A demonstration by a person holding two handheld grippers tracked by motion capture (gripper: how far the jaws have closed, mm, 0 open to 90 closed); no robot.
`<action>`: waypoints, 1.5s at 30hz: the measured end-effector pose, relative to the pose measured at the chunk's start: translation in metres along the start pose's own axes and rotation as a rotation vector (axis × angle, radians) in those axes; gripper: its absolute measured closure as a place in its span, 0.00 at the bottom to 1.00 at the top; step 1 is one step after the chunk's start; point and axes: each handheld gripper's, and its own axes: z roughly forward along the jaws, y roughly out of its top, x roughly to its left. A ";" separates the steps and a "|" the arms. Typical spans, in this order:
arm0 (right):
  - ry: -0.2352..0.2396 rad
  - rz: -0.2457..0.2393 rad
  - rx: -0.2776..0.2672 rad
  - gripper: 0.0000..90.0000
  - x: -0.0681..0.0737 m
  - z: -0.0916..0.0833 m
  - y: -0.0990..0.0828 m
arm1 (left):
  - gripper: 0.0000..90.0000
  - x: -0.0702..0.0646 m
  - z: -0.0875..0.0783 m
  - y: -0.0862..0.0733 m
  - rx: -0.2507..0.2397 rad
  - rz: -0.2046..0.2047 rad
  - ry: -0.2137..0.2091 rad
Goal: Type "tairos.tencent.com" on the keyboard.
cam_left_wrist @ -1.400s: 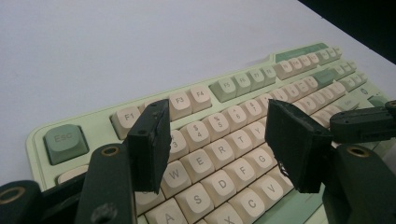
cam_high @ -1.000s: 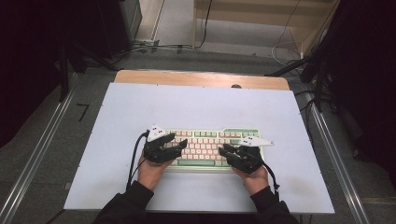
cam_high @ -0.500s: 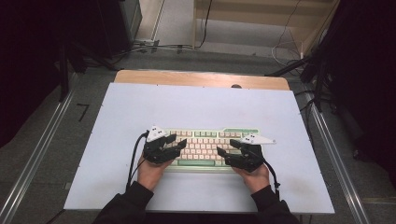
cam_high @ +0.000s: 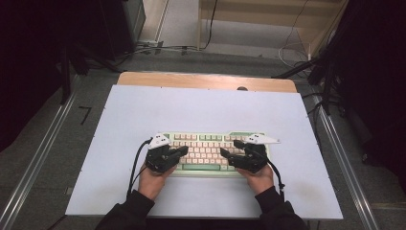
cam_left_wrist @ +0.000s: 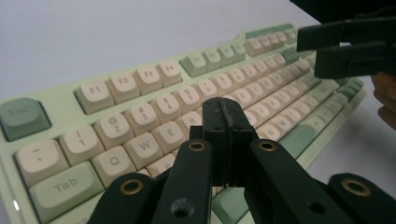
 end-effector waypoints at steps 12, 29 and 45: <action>0.000 -0.001 0.003 0.35 0.001 0.002 0.002 | 1.00 -0.007 0.013 -0.007 0.094 0.033 -0.001; -0.001 0.000 -0.001 0.35 0.001 0.001 0.002 | 0.86 -0.005 0.010 -0.005 0.077 0.013 -0.023; -0.019 -0.001 -0.005 0.51 0.001 0.004 0.002 | 0.49 0.003 -0.004 -0.002 -0.058 -0.017 0.081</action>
